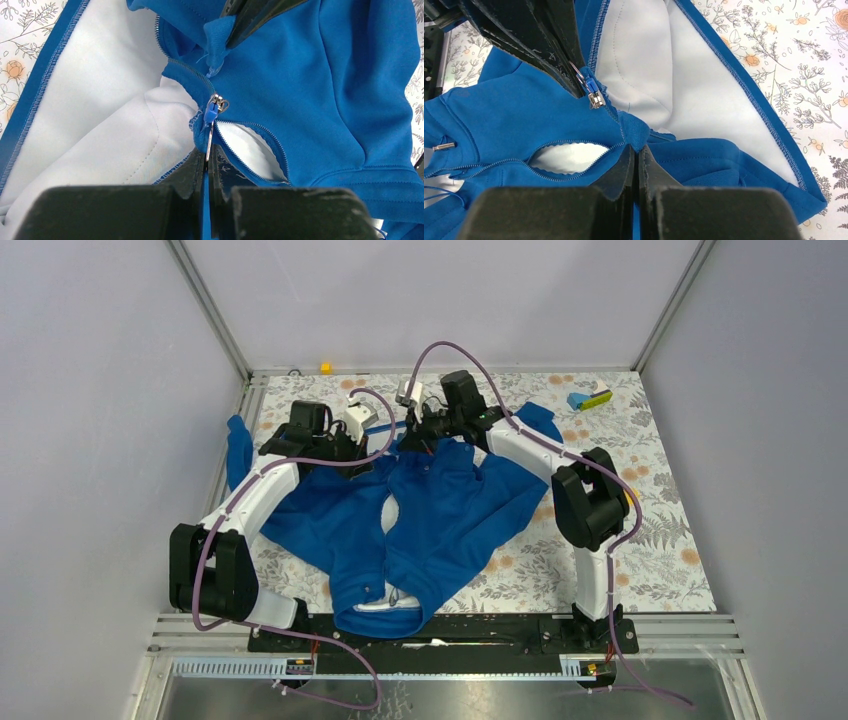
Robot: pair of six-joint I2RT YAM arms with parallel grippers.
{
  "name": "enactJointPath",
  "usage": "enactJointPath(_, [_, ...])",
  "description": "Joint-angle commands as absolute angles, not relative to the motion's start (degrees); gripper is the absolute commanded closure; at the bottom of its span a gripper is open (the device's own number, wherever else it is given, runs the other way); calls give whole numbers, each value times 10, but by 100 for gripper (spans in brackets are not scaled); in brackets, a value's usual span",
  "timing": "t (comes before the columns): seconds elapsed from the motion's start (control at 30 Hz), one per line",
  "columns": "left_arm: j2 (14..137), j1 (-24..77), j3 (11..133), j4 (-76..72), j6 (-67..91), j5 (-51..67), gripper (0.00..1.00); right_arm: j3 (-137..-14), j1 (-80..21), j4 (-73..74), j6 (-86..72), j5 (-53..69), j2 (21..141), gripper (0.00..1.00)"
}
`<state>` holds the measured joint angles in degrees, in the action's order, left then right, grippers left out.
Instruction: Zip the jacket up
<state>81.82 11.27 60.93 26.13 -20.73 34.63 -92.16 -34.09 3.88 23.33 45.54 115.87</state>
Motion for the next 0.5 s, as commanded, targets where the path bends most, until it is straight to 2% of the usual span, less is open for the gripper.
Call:
enactJointPath(0.0, [817, 117, 614, 251, -212, 361, 100, -916, -356, 6, 236, 436, 1125, 100])
enactJointPath(0.47, [829, 117, 621, 253, -203, 339, 100, -900, -357, -20, 247, 433, 1117, 100])
